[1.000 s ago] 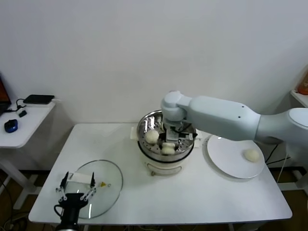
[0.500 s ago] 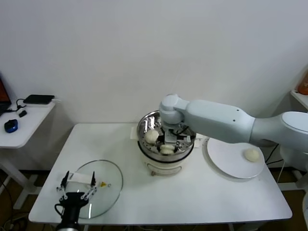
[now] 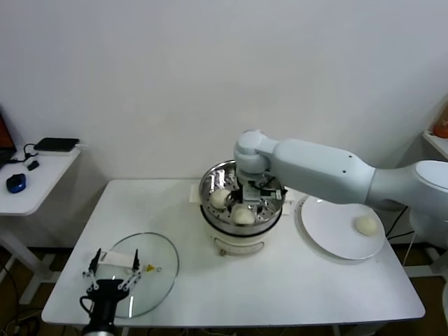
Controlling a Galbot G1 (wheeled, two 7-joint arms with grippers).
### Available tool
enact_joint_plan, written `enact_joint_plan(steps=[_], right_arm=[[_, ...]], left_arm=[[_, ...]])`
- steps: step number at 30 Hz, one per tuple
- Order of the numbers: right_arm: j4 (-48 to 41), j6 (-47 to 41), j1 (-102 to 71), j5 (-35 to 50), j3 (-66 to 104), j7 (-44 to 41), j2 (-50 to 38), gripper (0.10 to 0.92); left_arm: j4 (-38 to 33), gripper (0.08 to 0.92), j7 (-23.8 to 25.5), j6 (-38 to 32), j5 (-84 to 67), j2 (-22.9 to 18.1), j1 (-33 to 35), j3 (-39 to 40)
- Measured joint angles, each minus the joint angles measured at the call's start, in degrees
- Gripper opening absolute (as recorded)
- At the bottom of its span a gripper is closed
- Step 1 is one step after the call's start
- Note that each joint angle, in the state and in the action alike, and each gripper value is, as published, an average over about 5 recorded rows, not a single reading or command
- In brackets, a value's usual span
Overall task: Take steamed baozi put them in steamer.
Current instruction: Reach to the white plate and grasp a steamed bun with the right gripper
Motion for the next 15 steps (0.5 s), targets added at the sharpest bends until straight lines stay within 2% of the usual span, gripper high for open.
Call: enact_joint_plan(steps=[15], right_arm=[[-0.02,0.73,7.19,3.56,0.93,-1.96,-4.16,0.823]], left_arm=[[-0.85,0.823,-0.01,0.2,0.33,-0.02,-0.23,0.26]])
